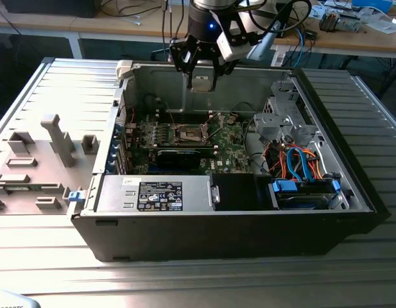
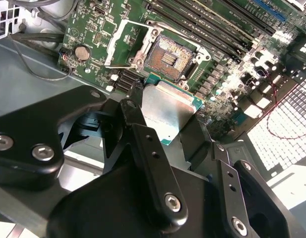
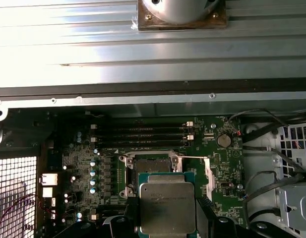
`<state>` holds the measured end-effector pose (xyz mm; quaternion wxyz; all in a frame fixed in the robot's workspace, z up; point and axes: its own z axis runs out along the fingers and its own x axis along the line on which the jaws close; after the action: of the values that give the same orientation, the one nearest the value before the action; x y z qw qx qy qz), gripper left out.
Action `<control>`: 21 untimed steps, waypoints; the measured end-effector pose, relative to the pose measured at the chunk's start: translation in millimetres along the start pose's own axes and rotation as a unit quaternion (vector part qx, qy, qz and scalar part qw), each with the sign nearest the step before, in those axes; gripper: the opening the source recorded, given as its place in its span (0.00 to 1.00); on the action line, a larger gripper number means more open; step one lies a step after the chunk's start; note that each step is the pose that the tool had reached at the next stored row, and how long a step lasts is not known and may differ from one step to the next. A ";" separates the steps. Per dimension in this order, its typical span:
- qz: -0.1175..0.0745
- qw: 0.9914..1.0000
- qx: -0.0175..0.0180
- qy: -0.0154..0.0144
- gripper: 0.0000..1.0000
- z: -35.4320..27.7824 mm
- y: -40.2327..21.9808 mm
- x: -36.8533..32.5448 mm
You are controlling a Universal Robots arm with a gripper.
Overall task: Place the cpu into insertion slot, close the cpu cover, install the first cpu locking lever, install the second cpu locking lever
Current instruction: 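Place the cpu into insertion slot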
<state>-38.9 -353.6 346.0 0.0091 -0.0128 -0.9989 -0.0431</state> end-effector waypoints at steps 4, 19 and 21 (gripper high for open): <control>0.000 1.000 0.000 0.000 0.54 1.5 -0.1 0.1; 0.000 1.000 0.000 0.000 0.54 8.4 -0.7 0.2; 0.000 1.000 0.000 0.000 0.54 9.0 -0.8 0.1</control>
<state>-39.2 -353.6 337.0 0.0091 -0.0128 -0.9990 -0.0428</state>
